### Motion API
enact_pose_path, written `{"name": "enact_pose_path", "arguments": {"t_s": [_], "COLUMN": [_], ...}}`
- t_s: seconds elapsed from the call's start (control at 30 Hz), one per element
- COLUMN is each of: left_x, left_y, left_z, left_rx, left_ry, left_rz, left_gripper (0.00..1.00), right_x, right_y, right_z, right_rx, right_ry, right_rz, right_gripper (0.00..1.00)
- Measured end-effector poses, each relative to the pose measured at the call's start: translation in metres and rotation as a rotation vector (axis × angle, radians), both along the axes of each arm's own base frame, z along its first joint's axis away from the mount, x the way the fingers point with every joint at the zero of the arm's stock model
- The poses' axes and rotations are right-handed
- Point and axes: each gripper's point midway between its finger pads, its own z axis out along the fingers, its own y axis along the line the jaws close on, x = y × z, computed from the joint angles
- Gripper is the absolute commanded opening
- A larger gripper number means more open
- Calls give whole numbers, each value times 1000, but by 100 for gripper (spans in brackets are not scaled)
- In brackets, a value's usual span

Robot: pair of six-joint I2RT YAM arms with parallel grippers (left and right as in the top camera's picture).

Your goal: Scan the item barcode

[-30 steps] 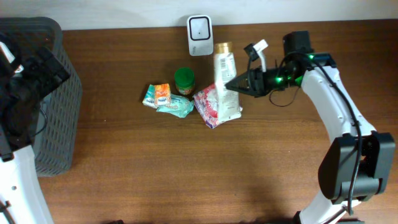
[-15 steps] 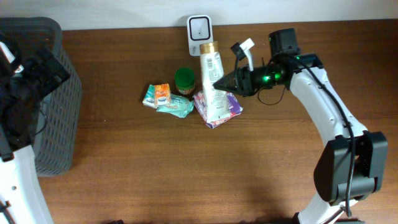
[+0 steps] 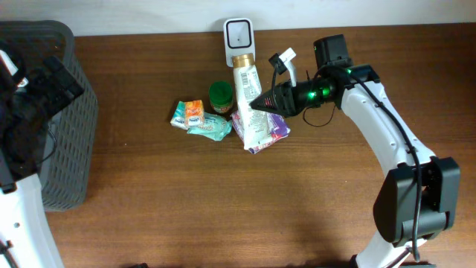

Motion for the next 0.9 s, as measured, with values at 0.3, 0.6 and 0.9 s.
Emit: {"name": "enact_pose_path", "arguments": {"t_s": [0.3,0.6,0.9], "left_x": [0,0,0], "left_y": [0,0,0], "left_z": [0,0,0], "left_rx": [0,0,0], "left_ry": [0,0,1], "left_rz": [0,0,0], "left_gripper": [99,99,99], "right_x": [36,32,13], "right_y": [-116,-236,-188], "right_z": [-100,-140,-187], "right_rx": [-800,-1431,-1520], "right_ry": [217,86,90], "right_rz": [-634,-947,-779], "right_gripper": [4,4,43]}}
